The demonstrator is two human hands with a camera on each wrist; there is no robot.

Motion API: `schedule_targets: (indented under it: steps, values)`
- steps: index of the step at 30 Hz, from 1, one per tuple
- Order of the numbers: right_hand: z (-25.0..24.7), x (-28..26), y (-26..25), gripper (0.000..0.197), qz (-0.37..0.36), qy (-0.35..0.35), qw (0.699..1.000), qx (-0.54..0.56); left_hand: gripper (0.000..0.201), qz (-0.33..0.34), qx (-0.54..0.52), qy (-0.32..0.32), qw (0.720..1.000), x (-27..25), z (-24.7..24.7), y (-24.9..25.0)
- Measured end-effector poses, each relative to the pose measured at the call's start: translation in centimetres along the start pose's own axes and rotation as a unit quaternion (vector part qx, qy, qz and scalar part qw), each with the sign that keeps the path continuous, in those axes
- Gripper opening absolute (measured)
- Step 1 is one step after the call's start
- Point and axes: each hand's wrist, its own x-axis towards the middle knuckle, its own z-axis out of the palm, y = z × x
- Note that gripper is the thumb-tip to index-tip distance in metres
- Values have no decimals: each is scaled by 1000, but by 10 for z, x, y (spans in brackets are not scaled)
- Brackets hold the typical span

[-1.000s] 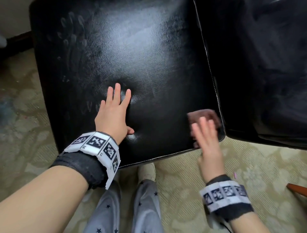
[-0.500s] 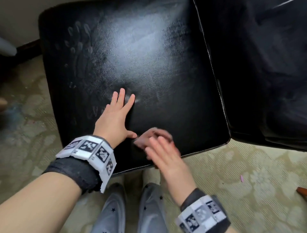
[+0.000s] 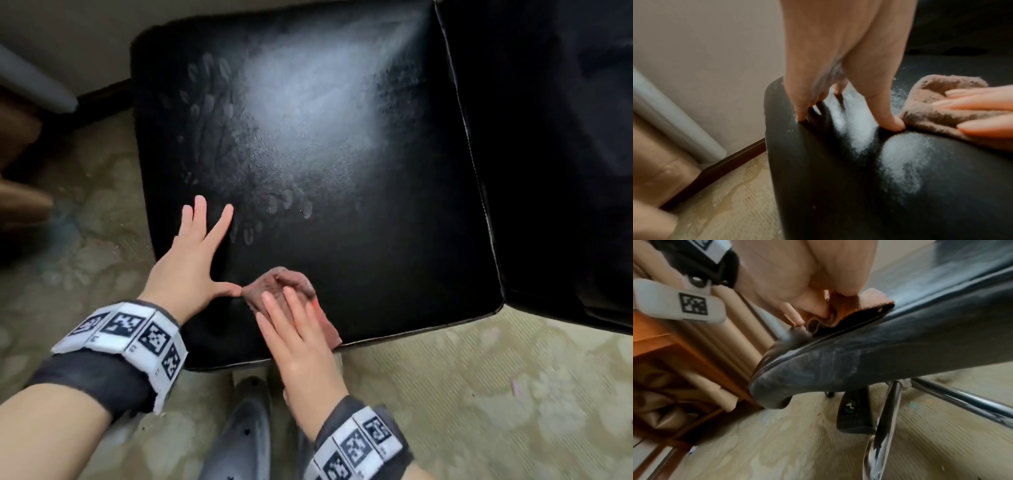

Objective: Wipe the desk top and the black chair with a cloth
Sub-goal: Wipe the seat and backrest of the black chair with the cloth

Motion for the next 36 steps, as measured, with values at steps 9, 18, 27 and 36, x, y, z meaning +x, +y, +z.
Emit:
schedule_targets:
  steps: [9, 18, 27, 36]
  values:
    - [-98, 62, 92, 79, 190, 42, 980, -44, 120, -12, -71, 12, 997, 0, -24, -18]
    - [-10, 98, -23, 46, -13, -46, 999, 26, 119, -61, -45, 3, 997, -3, -22, -32]
    - [-101, 138, 57, 75, 166, -14, 982, -94, 109, -77, -81, -45, 993, -11, -16, -35]
    - [-25, 95, -5, 44, -142, -111, 979, -95, 101, -48, -29, -84, 995, -35, -3, -27]
